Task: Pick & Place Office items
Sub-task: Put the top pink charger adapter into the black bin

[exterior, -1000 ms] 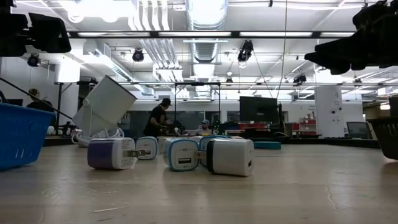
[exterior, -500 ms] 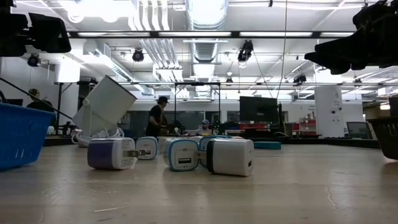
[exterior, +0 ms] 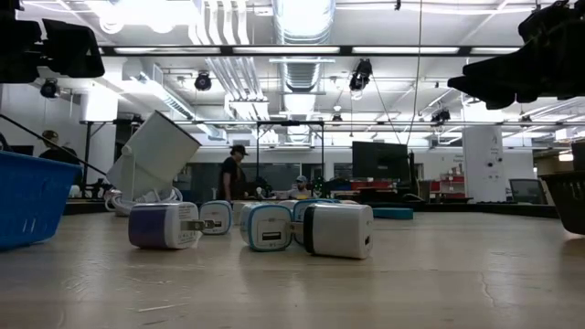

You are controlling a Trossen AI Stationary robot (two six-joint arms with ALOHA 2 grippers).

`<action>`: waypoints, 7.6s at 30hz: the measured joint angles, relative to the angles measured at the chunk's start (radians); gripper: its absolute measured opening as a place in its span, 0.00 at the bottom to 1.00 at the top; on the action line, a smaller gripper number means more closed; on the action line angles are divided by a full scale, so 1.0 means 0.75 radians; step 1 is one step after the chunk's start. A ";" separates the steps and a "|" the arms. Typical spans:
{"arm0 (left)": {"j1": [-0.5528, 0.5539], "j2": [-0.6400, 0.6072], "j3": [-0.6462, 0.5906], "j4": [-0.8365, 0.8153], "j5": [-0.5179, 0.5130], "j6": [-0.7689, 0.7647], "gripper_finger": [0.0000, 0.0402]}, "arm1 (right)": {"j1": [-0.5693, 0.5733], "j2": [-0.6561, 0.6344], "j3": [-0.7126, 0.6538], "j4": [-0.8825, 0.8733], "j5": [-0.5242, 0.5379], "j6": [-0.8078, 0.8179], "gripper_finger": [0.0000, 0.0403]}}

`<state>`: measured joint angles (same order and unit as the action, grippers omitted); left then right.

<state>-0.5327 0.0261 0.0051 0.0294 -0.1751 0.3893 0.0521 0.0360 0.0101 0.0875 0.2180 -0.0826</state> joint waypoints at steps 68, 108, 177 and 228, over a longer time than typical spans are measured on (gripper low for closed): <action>0.000 -0.001 0.000 0.000 0.002 0.001 0.58 | 0.000 0.982 0.581 -0.191 0.307 0.549 0.63; 0.000 -0.001 0.000 0.000 0.002 0.000 0.58 | 0.000 1.186 0.614 -0.044 0.147 -0.089 0.62; 0.000 0.001 0.000 0.000 0.002 0.001 0.58 | -0.179 2.152 1.167 -0.282 -0.547 -0.819 0.62; 0.000 0.003 0.000 0.004 0.001 0.001 0.58 | -0.191 2.390 1.183 -0.168 -0.608 -0.793 0.53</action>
<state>-0.5327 0.0284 0.0051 0.0322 -0.1741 0.3897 -0.0914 1.8282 0.8970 -0.0383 -0.2382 -0.6772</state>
